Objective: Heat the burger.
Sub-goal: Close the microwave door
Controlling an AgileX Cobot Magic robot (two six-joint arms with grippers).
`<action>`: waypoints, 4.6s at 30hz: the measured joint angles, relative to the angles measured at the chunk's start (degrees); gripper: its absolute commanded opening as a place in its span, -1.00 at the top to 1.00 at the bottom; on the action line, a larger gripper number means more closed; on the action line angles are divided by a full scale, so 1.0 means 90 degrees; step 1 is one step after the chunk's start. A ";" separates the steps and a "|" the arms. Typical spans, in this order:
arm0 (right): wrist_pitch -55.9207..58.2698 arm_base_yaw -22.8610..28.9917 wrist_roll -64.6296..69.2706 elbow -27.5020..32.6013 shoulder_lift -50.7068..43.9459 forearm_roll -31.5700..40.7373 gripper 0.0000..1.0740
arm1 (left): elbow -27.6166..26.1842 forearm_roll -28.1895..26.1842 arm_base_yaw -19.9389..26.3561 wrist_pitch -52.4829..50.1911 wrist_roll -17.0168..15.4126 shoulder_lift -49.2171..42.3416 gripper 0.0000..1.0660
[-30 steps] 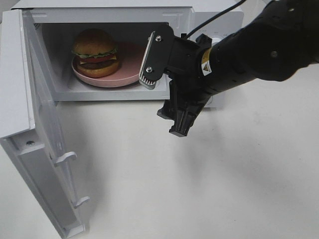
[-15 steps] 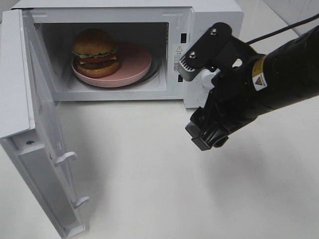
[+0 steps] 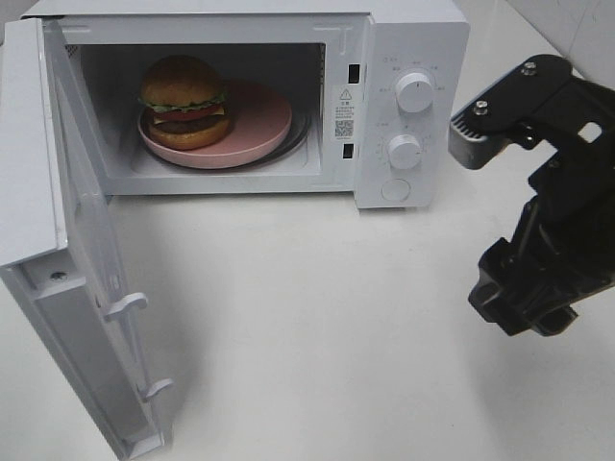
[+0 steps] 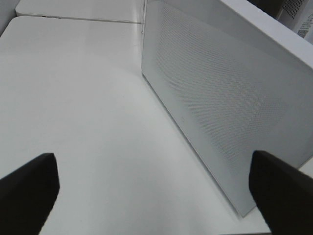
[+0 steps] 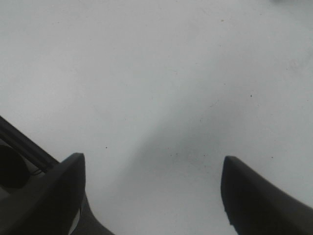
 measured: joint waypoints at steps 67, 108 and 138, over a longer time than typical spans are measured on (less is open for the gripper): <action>0.1152 -0.3769 -0.0025 0.1814 -0.7538 0.0809 -0.41 | 0.0000 0.0000 0.0000 0.0000 0.0000 0.0000 -0.83; 0.1152 -0.3769 -0.0025 0.1814 -0.7538 0.0809 -0.41 | 0.0000 -0.0006 0.0000 0.0000 0.0000 0.0000 -0.83; 0.1152 -0.3769 -0.0025 0.1814 -0.7538 0.0809 -0.40 | -0.0153 0.0452 0.0000 -0.1891 0.0000 0.2432 1.00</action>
